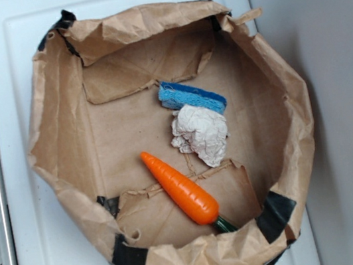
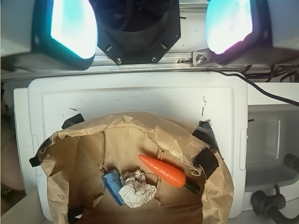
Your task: Grab the white paper.
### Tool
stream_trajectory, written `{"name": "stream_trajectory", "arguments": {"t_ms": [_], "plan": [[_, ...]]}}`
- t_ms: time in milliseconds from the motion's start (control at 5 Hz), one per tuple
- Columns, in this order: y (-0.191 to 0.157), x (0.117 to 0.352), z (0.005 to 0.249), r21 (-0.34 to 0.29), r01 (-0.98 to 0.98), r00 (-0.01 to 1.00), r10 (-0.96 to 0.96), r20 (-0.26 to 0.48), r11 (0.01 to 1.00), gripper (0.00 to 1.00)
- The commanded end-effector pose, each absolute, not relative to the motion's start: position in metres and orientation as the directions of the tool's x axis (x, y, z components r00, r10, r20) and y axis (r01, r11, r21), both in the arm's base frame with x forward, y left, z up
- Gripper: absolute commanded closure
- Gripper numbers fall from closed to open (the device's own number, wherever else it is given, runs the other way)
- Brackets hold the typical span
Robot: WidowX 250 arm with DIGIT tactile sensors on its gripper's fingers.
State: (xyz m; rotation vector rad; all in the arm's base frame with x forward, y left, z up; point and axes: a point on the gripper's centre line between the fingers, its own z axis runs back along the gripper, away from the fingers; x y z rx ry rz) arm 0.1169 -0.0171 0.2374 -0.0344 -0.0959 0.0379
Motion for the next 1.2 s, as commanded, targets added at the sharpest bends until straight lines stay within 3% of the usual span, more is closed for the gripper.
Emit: {"name": "stream_trajectory", "arguments": {"t_ms": [0, 200, 600, 1000], "plan": [[-0.017, 0.117, 0.237, -0.036, -0.036, 0.995, 0.04, 0.095, 0.999, 0.0], [-0.022, 0.121, 0.242, -0.079, -0.092, 0.984, 0.103, 0.148, 0.993, 0.0], [-0.016, 0.127, 0.234, -0.084, -0.192, 0.959, 0.205, 0.197, 0.978, 0.0], [-0.012, 0.177, 0.21, -0.068, -0.183, 0.971, 0.191, 0.142, 0.981, 0.0]]}}
